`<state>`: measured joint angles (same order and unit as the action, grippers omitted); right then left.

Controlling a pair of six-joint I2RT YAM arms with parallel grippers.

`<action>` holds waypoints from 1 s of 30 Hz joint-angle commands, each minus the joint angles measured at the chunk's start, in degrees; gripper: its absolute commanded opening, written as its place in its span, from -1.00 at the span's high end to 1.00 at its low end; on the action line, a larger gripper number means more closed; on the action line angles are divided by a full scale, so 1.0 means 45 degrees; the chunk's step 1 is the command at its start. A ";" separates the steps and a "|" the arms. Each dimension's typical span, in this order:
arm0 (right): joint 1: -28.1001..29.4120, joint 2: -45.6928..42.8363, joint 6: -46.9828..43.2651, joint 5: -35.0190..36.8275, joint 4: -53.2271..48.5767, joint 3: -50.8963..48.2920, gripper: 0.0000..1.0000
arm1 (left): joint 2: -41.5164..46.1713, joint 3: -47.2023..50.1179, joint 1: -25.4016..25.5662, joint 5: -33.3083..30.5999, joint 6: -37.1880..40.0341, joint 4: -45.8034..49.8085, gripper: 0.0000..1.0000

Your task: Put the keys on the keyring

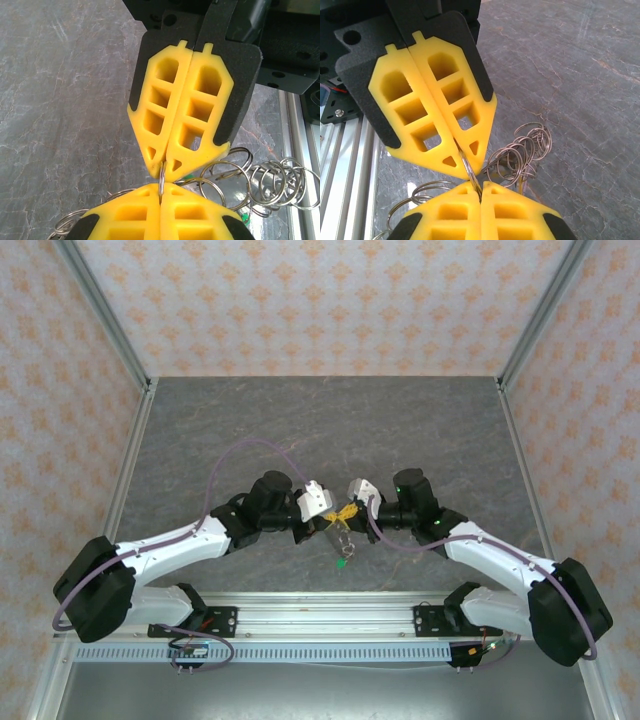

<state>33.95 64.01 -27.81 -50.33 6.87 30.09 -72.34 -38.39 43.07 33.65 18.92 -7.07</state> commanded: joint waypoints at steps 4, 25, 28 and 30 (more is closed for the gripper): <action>0.0287 -0.0065 -0.1022 -0.0183 -0.1339 0.1113 1.00 | 0.0140 -0.0570 0.0016 0.0022 0.0671 0.0750 0.79; 0.0931 0.0187 -0.3282 0.0909 -0.4770 0.3118 0.98 | -0.0317 -0.1429 0.0016 0.0465 0.1797 0.2493 1.00; 0.0936 0.0113 -0.3227 0.1032 -0.4567 0.2999 0.89 | -0.0272 -0.1339 0.0019 0.0492 0.1704 0.2296 1.00; 0.0931 0.0027 -0.3085 0.1150 -0.4143 0.2671 0.88 | -0.0142 -0.1206 -0.0005 0.0503 0.1522 0.1907 1.00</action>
<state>37.21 65.04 -40.14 -44.77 -14.41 41.39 -73.23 -43.38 43.00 35.77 26.20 2.76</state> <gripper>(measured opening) 0.057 0.040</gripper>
